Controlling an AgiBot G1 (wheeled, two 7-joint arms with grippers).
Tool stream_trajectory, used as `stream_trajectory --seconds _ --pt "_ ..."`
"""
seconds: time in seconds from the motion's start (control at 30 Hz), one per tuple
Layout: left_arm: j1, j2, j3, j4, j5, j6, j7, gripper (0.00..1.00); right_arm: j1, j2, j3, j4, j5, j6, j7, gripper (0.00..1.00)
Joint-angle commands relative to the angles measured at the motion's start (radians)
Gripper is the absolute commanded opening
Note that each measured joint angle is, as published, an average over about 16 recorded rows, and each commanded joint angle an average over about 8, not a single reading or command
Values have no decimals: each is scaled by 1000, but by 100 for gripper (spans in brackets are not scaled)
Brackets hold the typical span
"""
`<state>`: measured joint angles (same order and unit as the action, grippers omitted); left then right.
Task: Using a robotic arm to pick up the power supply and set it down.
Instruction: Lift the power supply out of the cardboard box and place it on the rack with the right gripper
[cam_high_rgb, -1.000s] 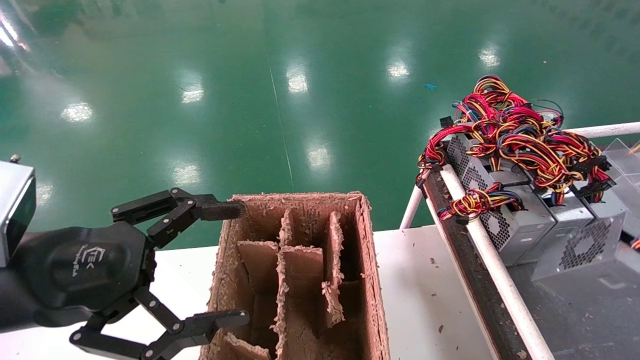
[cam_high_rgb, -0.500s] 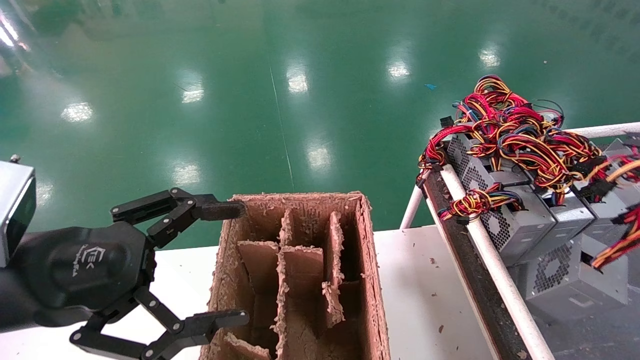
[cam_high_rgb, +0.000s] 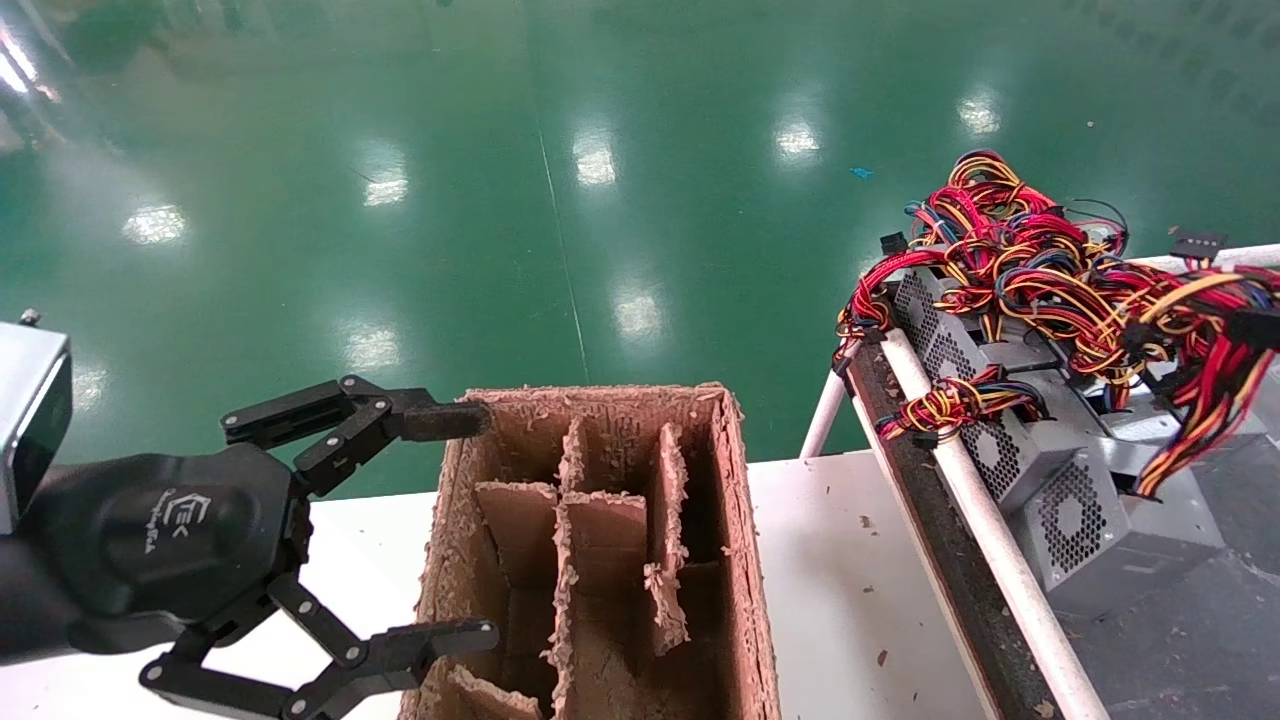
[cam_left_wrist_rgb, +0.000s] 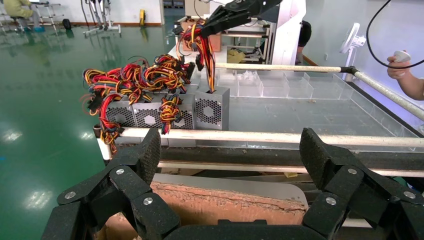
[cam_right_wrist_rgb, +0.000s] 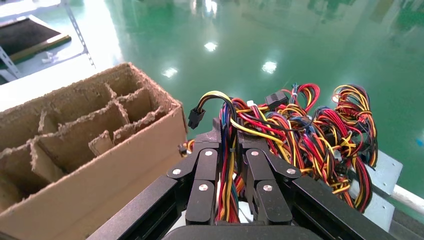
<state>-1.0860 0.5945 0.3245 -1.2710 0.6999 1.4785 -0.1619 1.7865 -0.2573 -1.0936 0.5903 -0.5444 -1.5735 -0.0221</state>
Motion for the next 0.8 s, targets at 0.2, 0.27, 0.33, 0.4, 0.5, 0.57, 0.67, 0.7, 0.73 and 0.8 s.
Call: stream_trajectory --seconds 0.2,0.27,0.33,0.4,0.5,0.57,0.67,0.7,0.73,0.8 --pt "0 0 0 0 0 0 0 100 11 -38 -11 -25 -1 -2 -3 0" --pt "0 0 0 0 0 0 0 100 13 -44 -15 -31 -1 -2 -3 6" --pt "0 0 0 0 0 0 0 100 14 -49 -18 -39 0 -1 -1 31" --pt "0 0 0 0 0 0 0 100 13 -52 -22 -47 2 0 1 56" --pt "0 0 0 0 0 0 0 100 9 -55 -28 -58 5 0 4 93" --pt "0 0 0 0 0 0 0 100 6 -55 -32 -63 7 0 4 100" --pt "0 0 1 0 0 0 0 100 3 -55 -38 -64 9 -2 3 100" --pt "0 0 1 0 0 0 0 100 2 -54 -41 -63 10 -2 3 100" --pt "0 0 1 0 0 0 0 100 1 -53 -43 -62 10 -2 4 100" --pt "0 0 1 0 0 0 0 100 -1 -51 -47 -60 12 -3 5 100"
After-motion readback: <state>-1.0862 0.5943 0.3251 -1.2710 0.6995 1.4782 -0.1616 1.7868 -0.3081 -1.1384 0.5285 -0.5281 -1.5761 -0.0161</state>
